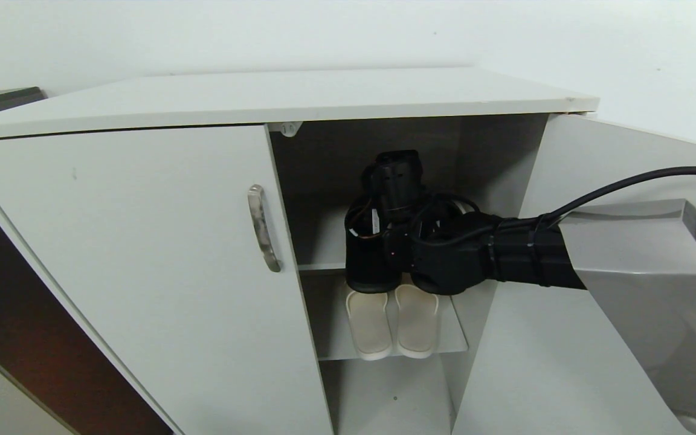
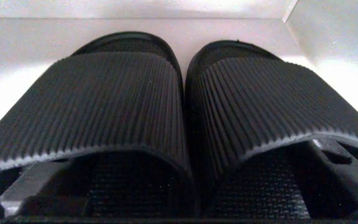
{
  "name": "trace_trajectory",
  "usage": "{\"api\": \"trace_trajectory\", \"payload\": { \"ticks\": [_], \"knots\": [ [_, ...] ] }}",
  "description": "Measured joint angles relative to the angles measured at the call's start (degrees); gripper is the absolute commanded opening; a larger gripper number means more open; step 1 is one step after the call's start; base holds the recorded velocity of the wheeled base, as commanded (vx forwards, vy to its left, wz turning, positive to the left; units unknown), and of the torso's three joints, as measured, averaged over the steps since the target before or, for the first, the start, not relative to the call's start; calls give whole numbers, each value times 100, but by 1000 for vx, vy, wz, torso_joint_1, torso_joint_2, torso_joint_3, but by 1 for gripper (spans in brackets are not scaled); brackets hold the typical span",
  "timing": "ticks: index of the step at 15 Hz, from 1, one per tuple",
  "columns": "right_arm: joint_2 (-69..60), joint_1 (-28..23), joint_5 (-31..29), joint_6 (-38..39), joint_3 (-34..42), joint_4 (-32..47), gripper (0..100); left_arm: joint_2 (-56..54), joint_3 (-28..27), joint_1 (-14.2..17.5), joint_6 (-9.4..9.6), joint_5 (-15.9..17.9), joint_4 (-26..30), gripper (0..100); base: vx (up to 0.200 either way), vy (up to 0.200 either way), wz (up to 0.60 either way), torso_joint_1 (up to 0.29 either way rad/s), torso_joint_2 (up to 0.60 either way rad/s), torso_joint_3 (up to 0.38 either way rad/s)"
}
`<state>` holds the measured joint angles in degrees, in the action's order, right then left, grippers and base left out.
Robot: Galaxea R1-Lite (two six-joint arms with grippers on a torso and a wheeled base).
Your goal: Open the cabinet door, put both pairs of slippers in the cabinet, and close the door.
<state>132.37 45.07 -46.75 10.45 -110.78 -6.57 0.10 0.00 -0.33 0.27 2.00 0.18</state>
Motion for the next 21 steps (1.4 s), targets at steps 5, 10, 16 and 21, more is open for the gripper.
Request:
{"api": "trace_trajectory", "payload": {
  "ticks": [5, 10, 16, 21],
  "knots": [
    [-224, 79, -24, 50, 422, -76, 100, 0, 0, 0, -2, 2, 0, 0, 0, 0, 0, 0, 0, 0],
    [-725, 243, -33, 55, 1408, -746, 100, 0, 0, -2, -2, 0, 0, 0, 0, 0, 0, 0, 0, 0],
    [-1869, 707, -35, 20, 3266, -1686, 100, 0, 0, -2, 2, 2, 2, 0, 0, 0, 0, 0, 0, 0],
    [-2725, 1251, -18, 72, 4474, -2225, 0, 0, 0, -2, 6, 2, 4, 0, 0, 0, 0, 0, 0, 0]
  ]
}}
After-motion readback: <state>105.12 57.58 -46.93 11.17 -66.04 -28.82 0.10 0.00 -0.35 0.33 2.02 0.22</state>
